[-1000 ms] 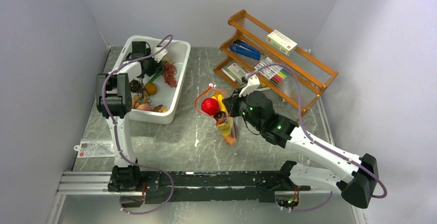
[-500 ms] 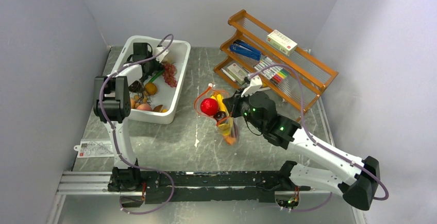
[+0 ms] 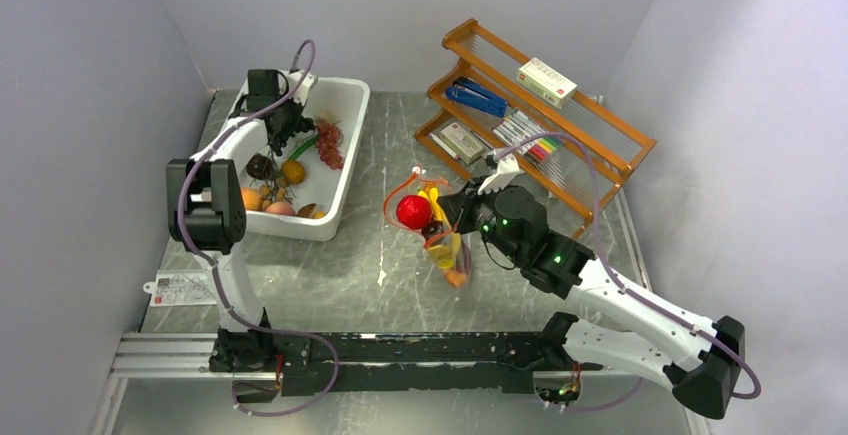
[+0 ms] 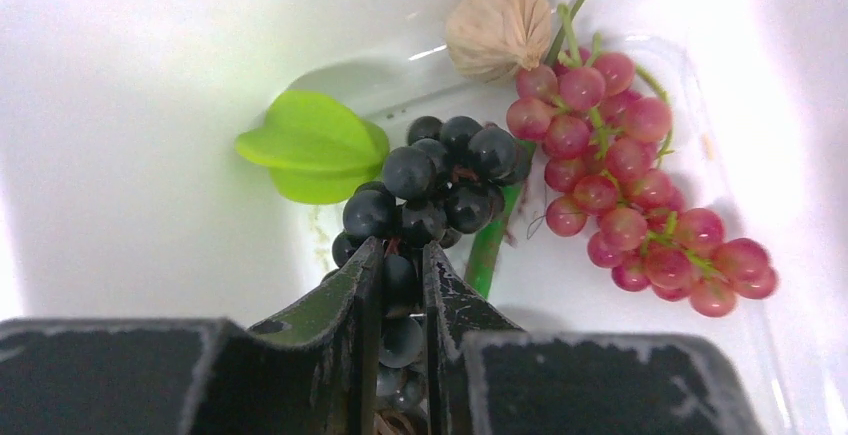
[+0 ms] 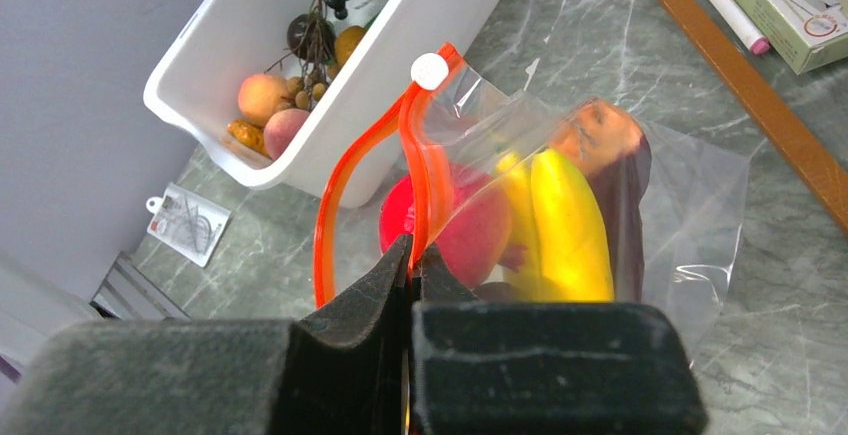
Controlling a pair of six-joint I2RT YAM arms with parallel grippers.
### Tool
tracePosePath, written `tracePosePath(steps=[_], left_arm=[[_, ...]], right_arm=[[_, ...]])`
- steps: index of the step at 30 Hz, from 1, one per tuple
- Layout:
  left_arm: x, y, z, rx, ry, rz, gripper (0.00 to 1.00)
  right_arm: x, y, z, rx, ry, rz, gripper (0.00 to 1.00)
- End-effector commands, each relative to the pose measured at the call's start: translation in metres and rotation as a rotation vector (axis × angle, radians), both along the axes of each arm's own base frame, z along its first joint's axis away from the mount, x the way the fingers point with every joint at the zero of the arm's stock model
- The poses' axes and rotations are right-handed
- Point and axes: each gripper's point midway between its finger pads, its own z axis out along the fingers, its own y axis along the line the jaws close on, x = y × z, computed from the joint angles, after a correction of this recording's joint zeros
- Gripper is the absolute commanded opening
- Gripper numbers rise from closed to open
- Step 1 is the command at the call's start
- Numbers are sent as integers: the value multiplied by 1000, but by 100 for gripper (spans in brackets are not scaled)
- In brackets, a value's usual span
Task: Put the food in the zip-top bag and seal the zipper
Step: Pick up the fake fruit from the bin.
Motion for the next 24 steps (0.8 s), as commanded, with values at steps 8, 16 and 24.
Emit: tracePosePath(steps=[8, 16, 24], left_arm=[[-31, -15, 89, -151, -95, 59, 11], [-62, -41, 148, -349, -125, 35, 14], [-122, -87, 201, -601, -146, -129, 15]], right_arm=[[4, 3, 18, 73, -49, -7, 0], [9, 13, 5, 61, 18, -12, 0], [18, 18, 3, 76, 39, -48, 0]])
